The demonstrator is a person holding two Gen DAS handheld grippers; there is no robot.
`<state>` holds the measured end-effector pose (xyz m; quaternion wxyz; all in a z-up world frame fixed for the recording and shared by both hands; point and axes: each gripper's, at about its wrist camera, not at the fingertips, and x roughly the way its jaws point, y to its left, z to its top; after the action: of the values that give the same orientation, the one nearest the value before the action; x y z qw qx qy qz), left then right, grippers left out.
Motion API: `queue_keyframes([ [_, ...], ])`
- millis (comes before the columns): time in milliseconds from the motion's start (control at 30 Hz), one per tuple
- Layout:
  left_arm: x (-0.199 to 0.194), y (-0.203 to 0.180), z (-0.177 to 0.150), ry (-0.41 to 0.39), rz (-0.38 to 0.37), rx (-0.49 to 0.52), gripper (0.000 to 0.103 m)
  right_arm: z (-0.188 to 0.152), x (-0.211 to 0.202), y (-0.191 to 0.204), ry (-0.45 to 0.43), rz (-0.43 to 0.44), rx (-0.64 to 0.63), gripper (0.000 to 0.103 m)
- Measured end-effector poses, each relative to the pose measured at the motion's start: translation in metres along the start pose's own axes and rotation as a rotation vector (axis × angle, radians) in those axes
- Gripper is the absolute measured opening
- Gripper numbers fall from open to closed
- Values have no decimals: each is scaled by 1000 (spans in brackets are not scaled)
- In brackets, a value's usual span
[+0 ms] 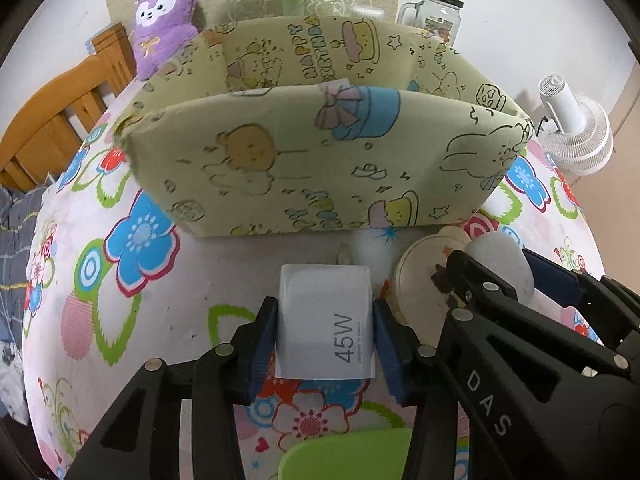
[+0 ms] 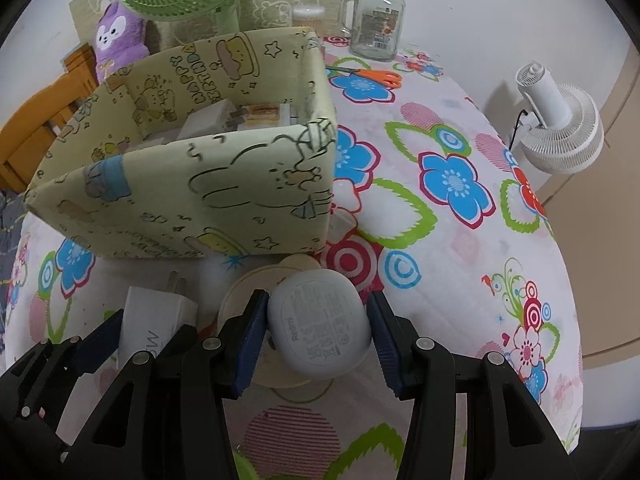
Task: Organize rigid objects
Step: 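Carry the cube charger with the left tool while the right tool carries the round case over the box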
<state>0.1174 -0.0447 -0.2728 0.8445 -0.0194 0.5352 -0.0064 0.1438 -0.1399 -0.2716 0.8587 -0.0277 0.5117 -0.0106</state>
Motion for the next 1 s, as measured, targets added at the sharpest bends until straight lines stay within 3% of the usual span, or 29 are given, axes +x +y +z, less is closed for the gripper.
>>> queue_keyframes([
  [1000, -74, 7, -12, -80, 18, -31, 48, -10, -77, 9, -77, 21, -9, 54],
])
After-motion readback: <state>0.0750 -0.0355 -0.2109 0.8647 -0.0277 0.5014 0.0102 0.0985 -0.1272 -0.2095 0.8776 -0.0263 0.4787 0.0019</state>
